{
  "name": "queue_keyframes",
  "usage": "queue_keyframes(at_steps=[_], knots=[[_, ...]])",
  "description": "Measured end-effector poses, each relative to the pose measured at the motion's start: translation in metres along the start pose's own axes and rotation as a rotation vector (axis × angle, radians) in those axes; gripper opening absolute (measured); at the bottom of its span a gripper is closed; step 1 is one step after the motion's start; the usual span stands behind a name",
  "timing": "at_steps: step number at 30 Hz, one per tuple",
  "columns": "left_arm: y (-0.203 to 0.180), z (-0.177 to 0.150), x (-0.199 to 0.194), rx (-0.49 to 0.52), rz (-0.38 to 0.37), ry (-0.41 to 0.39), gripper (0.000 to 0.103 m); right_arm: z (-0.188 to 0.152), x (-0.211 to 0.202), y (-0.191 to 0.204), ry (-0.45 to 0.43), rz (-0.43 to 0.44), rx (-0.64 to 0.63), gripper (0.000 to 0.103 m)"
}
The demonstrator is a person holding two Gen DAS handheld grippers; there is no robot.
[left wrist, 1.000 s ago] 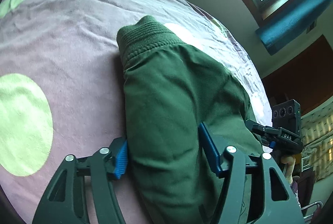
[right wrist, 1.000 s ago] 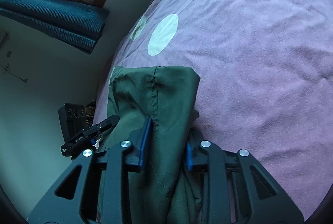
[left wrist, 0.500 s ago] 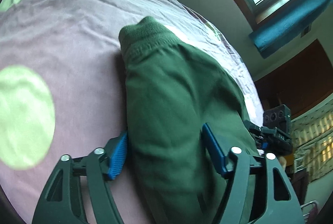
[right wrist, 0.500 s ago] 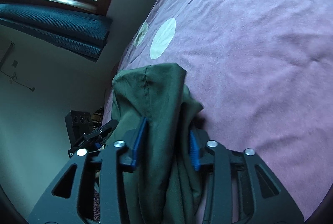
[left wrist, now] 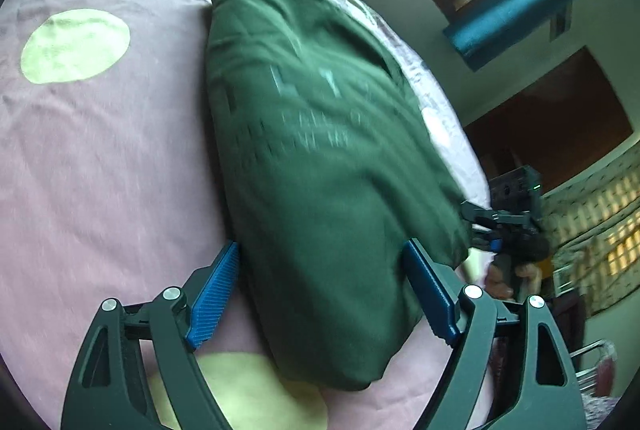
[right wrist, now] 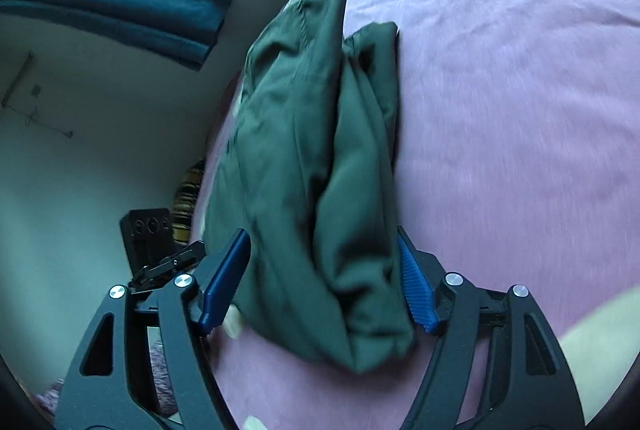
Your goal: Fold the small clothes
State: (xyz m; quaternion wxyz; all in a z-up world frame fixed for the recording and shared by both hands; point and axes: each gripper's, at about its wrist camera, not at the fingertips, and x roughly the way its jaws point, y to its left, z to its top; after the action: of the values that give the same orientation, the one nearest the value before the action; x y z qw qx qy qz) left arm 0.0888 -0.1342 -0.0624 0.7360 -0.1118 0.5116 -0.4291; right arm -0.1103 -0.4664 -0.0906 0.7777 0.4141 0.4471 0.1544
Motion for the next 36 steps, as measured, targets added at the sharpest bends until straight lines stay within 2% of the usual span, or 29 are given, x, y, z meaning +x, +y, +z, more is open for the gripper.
queue_keyframes(at_steps=[1,3,6,14,36], knots=[[-0.001,-0.002,0.002,0.005,0.018,-0.005,0.074,-0.004,0.000,0.001,-0.007,-0.018,0.000,0.064],[-0.004,-0.003,0.005,0.012,0.058,-0.008,0.065,-0.008,0.004,0.000,-0.001,-0.024,0.003,0.044],[-0.010,-0.004,0.008,0.047,0.106,-0.019,0.058,-0.013,0.007,-0.002,-0.007,-0.011,0.006,0.033],[-0.020,-0.009,0.012,0.062,0.149,-0.050,0.057,-0.028,0.004,-0.013,-0.053,0.034,-0.004,0.029],[-0.011,-0.015,0.009,0.079,0.104,-0.092,0.059,-0.036,-0.003,-0.015,-0.099,0.054,-0.024,0.028]])
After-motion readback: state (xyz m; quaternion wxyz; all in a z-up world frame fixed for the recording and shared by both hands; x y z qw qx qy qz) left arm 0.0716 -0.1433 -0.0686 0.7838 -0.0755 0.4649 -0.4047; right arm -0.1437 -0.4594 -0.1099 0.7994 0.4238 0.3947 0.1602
